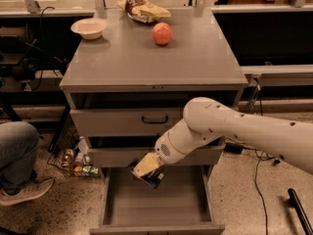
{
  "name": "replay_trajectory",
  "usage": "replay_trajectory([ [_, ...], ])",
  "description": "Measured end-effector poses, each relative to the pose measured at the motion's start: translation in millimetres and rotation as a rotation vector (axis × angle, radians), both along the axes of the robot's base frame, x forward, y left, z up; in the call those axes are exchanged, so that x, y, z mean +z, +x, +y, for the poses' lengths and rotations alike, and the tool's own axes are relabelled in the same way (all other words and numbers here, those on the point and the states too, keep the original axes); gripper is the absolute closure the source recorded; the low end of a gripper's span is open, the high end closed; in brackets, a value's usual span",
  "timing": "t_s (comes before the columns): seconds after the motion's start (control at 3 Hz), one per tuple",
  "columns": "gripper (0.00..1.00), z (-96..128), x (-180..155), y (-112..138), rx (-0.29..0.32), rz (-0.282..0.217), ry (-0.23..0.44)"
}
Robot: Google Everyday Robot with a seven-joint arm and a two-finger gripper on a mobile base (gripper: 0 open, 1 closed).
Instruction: Place rxbar blueberry into bottom drawer
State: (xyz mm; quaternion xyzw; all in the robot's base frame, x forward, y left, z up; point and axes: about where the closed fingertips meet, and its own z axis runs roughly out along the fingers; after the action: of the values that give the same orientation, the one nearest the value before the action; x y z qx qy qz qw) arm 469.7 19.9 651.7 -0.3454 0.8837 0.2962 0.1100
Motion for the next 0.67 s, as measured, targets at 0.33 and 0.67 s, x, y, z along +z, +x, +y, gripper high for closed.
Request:
replay_trajectory([
  [0.33, 1.0, -0.1, -4.4, 0.2, -0.007, 0.005, -0.006],
  [0.67, 1.0, -1.0, -40.0, 1.9, -0.065, 0.049, -0.057],
])
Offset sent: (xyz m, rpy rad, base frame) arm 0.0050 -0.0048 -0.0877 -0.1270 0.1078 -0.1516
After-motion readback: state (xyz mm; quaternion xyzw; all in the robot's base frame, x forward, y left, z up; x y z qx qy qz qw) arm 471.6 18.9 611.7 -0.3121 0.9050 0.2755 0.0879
